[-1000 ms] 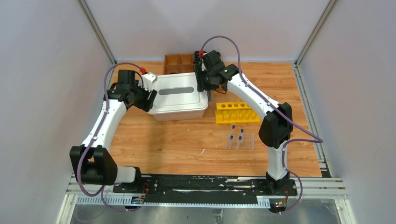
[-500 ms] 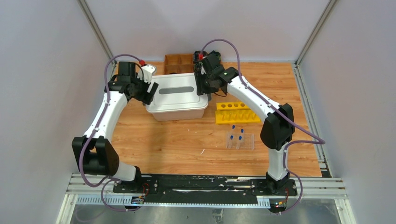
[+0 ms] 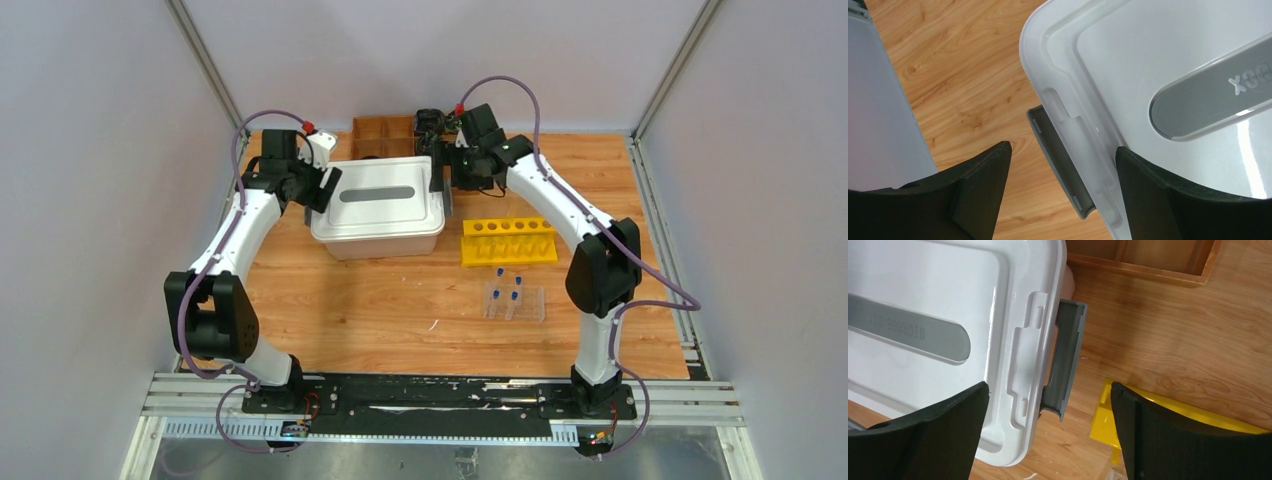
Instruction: Organize the chemistry lab equipment
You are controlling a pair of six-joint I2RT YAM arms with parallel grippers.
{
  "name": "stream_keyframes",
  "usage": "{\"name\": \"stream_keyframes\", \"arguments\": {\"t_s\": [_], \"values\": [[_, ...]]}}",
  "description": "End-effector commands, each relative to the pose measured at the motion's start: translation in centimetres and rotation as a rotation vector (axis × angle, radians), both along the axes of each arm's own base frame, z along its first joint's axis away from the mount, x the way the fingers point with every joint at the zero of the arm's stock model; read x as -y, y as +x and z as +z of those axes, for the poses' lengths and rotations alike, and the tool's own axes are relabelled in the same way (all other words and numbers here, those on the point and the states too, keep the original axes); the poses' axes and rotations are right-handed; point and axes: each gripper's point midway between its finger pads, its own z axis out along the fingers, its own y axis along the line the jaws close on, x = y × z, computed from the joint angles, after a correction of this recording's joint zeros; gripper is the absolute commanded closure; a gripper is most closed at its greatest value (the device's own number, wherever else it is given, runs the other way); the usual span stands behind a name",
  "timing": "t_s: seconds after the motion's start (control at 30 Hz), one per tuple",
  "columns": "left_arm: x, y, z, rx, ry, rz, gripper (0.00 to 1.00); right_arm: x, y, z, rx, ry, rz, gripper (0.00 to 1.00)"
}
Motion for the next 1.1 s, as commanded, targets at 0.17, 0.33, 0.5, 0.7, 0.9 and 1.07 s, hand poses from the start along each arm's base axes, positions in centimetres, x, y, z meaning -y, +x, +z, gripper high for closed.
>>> {"name": "stream_keyframes", "arguments": {"t_s": [0.17,0.33,0.5,0.7,0.9,1.07], "values": [[-0.8,-1.0,-2.8,-0.098,0.042,0.001,0.19,-2.3,-0.3,0.1,-0.032,0.304,0.013,0.04],[-0.8,-1.2,-3.0,-0.105,0.054,-0.012,0.19,-2.7,-0.4,-1.1,-0.059,0.376,-0.017,0.04],[-0.5,-1.5,-3.2,-0.118,0.045,-0.038,0.2,-4.2,-0.9,-1.3,-0.126,0.478,0.014,0.04],[-0.2,-1.9,-3.4,-0.131,0.043,-0.069,0.22,-4.5,-1.4,0.5,-0.086,0.557,0.022,0.12],[0.3,-2.2,-3.6,-0.145,0.03,-0.101,0.24,-4.1,-2.2,0.5,-0.074,0.562,-0.003,0.15],[0.4,-2.5,-3.8,-0.156,0.028,-0.115,0.25,-4.1,-2.1,0.3,-0.051,0.536,-0.014,0.2]]}}
